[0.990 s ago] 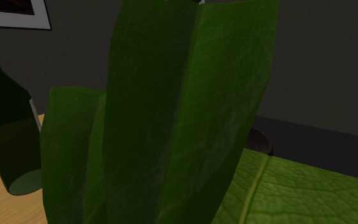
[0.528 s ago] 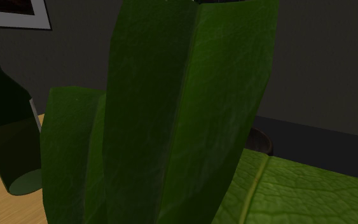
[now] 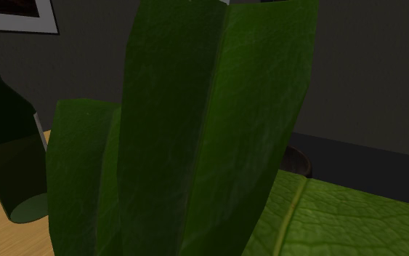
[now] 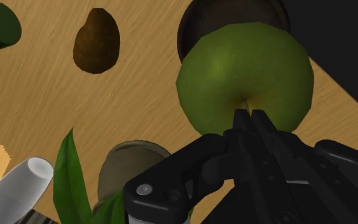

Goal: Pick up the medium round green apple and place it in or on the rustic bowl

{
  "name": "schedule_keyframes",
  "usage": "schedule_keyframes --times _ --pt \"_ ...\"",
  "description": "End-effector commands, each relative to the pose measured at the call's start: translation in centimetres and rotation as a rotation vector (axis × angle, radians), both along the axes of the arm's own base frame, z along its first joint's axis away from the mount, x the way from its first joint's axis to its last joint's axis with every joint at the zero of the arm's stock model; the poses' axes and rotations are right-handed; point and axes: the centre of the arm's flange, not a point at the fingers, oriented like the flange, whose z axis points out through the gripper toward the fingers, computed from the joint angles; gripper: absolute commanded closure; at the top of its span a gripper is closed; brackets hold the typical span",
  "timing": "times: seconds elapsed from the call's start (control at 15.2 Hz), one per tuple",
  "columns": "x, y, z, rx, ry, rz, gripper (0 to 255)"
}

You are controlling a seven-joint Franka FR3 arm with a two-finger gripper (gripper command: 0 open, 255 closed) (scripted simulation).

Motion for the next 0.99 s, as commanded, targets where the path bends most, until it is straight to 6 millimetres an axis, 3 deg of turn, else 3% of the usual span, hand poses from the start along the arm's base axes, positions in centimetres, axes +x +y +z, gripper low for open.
schedule_keyframes --times 0.0,0.92 --pt "-0.2 0.1 -1.0 0.000 0.000 -0.001 255" --pt "-0.2 0.1 -8.4 0.000 0.000 -0.001 255"
